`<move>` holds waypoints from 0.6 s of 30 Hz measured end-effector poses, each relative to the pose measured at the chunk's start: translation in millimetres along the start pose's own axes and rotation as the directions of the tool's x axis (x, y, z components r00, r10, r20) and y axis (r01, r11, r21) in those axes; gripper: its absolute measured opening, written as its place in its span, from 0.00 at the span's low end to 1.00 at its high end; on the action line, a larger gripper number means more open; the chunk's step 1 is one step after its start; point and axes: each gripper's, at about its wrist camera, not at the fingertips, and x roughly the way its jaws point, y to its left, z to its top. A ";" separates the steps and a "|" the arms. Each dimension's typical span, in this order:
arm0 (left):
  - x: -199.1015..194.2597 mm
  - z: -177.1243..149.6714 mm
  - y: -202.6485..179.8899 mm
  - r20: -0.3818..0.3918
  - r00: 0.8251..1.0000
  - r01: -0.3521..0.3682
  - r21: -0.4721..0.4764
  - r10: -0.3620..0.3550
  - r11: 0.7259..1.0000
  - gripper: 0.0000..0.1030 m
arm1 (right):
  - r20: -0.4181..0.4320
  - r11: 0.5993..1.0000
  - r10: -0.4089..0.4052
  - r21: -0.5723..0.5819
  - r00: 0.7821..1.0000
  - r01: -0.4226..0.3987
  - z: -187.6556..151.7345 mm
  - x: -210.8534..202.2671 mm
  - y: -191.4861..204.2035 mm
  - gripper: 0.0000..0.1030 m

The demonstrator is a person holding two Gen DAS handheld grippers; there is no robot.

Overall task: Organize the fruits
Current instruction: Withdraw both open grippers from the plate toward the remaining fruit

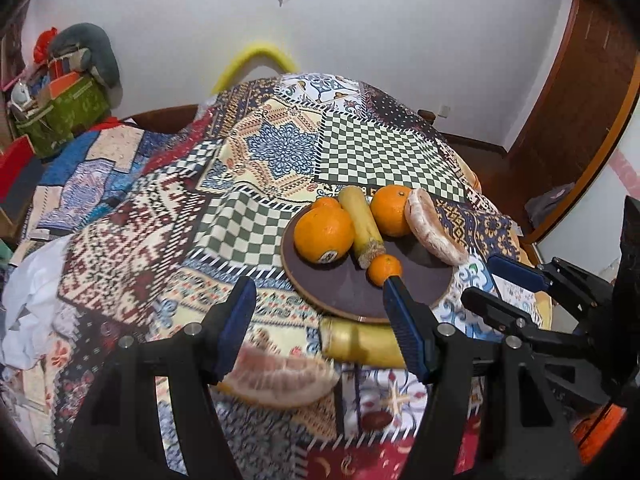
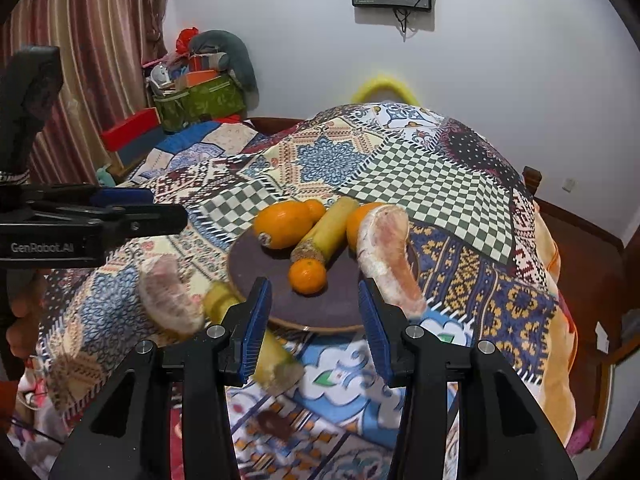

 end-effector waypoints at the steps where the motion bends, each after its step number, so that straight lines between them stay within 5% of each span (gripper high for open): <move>1: -5.1 -3.5 0.2 0.004 1.000 -0.009 0.005 0.009 1.000 0.64 | -0.002 1.000 0.001 0.002 1.000 -0.001 -2.8 -2.4 2.7 0.40; 9: -22.9 -34.5 16.1 -0.029 0.999 -0.038 -0.003 0.038 0.999 0.68 | -0.055 1.000 0.024 0.020 0.998 -0.023 -23.3 -2.9 17.4 0.41; 18: 1.7 -70.5 40.6 -0.138 0.989 -0.055 -0.052 0.048 0.997 0.68 | -0.124 0.999 0.047 0.029 0.991 -0.044 -36.9 13.6 21.2 0.42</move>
